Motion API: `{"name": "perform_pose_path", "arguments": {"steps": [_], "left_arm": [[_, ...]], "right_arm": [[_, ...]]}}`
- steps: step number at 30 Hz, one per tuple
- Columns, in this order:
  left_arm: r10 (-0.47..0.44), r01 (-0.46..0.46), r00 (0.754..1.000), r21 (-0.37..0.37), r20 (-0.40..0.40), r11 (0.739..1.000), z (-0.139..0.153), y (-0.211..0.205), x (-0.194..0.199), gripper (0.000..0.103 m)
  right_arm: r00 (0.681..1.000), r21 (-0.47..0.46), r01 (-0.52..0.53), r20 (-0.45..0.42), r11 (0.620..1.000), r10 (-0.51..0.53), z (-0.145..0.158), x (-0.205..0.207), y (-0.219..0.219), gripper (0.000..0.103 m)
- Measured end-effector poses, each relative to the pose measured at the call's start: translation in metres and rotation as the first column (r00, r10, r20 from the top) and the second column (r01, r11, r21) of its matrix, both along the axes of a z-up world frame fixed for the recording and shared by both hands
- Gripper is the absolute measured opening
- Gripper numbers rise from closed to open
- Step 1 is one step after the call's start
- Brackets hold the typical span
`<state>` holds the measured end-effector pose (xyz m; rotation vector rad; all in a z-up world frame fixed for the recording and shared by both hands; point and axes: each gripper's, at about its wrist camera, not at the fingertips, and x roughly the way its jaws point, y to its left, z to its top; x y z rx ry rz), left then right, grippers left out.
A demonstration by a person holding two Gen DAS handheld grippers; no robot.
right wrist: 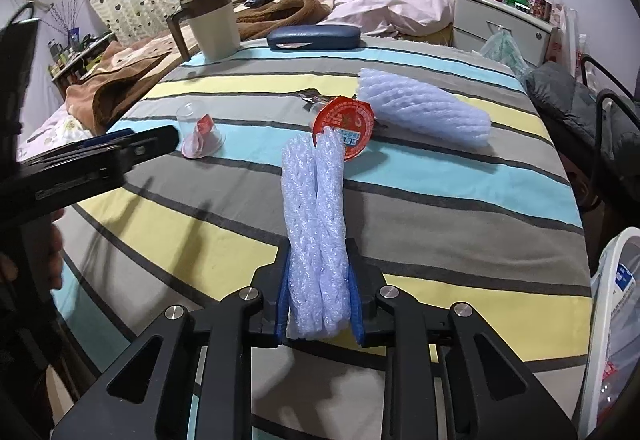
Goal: Collect trash
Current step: 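Grasp the white foam net with right tool while left tool grasps clear cup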
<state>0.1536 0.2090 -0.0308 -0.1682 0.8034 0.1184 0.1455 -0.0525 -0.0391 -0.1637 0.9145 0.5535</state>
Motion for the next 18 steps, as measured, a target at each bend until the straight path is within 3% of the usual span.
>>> {"name": "perform_pose_path", "arguments": {"steps": [11,16,18], "left_arm": [[0.016,-0.015,0.999,0.012,-0.031,1.0,-0.012,0.003,0.026,0.073],[0.023,-0.022,0.999,0.015,-0.038,1.0,-0.015,0.005,0.03,0.067],[0.021,-0.02,0.999,0.02,-0.044,1.0,-0.016,0.004,0.032,0.058]], "right_arm": [[1.0,0.013,0.016,-0.004,1.0,-0.016,-0.001,0.004,-0.004,0.026],[1.0,0.018,0.017,-0.008,1.0,-0.017,-0.001,0.006,-0.006,0.026],[1.0,0.022,0.018,-0.009,1.0,-0.018,-0.001,0.007,-0.007,0.026]]}}
